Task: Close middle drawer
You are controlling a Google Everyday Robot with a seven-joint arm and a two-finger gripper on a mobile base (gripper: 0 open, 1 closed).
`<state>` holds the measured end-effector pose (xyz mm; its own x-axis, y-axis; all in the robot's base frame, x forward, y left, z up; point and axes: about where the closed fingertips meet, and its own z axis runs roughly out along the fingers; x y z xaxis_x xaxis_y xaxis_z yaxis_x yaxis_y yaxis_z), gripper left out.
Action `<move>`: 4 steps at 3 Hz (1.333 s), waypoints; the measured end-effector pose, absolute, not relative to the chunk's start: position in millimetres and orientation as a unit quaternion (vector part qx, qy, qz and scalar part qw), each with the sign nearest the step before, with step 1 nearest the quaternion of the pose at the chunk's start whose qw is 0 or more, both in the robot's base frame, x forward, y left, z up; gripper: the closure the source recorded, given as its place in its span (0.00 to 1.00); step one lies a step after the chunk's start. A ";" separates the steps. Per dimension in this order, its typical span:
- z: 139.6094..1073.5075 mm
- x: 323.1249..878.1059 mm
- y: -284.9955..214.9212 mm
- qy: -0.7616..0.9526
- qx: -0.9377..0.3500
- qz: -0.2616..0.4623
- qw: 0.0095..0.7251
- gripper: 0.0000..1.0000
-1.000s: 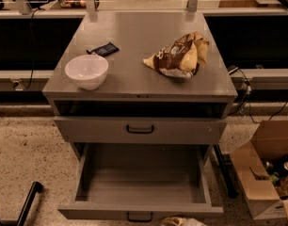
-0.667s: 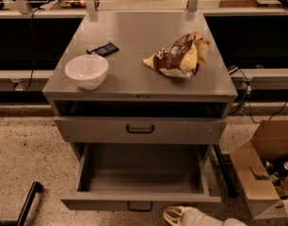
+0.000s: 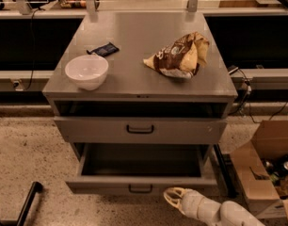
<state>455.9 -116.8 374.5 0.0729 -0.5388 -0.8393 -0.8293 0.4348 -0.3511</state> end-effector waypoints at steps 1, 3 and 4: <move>374.8 458.9 -117.2 0.666 -0.513 0.138 0.524 1.00; 382.0 523.8 -124.3 0.658 -0.503 0.121 0.547 1.00; 387.3 559.1 -121.8 0.652 -0.506 0.116 0.553 1.00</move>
Offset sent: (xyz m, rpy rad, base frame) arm 0.1688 -0.0235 0.0180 0.0348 -0.1409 -0.0847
